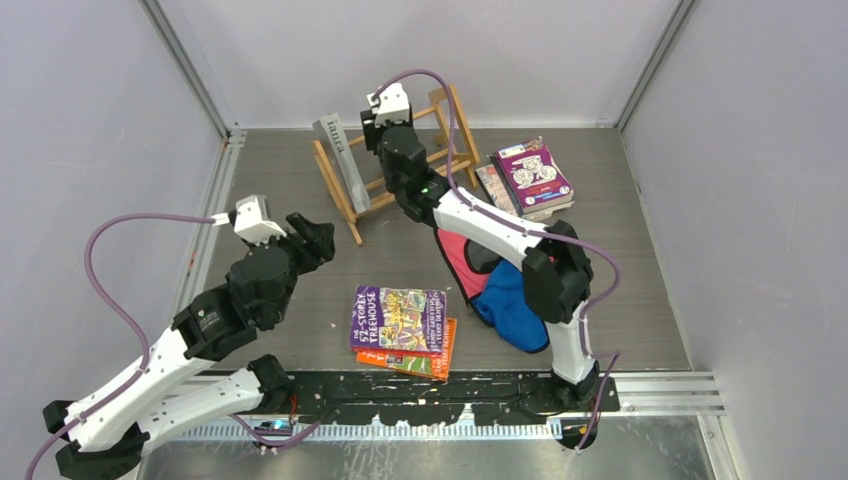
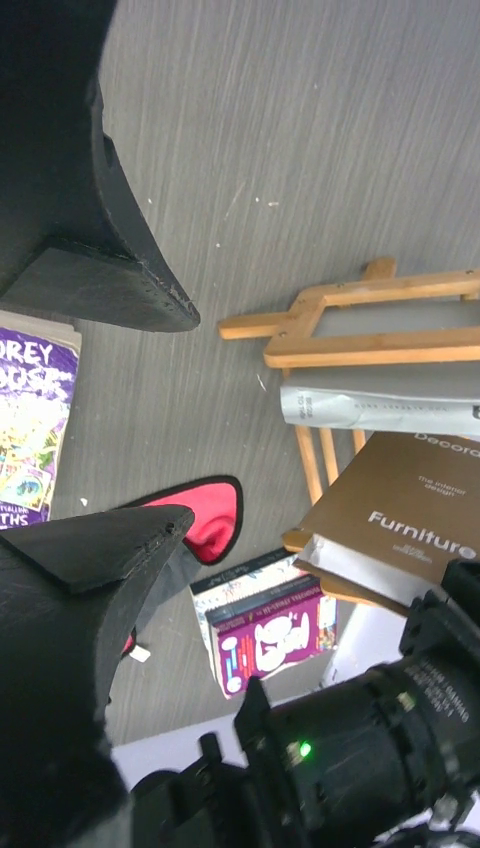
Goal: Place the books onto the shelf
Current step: Adjust the book on the shelf.
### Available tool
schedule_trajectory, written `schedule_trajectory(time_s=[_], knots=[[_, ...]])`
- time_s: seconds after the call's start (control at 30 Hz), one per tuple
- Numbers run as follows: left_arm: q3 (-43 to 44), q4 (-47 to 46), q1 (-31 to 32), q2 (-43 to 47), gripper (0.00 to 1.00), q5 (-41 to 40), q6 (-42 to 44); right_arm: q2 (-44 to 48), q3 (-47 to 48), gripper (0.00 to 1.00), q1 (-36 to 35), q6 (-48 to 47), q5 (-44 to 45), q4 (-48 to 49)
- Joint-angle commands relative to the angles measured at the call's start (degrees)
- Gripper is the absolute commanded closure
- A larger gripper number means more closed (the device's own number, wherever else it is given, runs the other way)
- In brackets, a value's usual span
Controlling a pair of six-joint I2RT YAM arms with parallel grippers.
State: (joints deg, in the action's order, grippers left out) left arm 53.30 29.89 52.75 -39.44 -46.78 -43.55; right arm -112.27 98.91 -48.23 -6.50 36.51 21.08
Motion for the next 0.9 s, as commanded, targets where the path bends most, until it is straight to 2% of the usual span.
schedule_trajectory(time_s=[0.0,0.3,0.57,0.87], knots=[[-1.4,0.1,-0.3,2.2,0.36,-2.7,-0.7,-3.2,6.2,0.85,0.2,1.4,-3.8,2.3],[-4.4,-1.8,-0.4,5.1,0.37,-3.9,-0.6,-5.7,5.3,0.85,0.8,3.2,-4.5,1.8],[-4.9,-1.6,-0.4,6.0,0.37,-3.5,-1.4,-4.9,4.3,0.67,0.8,3.7,-2.9,-0.9],[-4.9,-0.7,-0.4,6.8,0.37,-2.8,-2.4,-0.5,1.5,0.66,0.9,6.0,-1.8,-6.7]])
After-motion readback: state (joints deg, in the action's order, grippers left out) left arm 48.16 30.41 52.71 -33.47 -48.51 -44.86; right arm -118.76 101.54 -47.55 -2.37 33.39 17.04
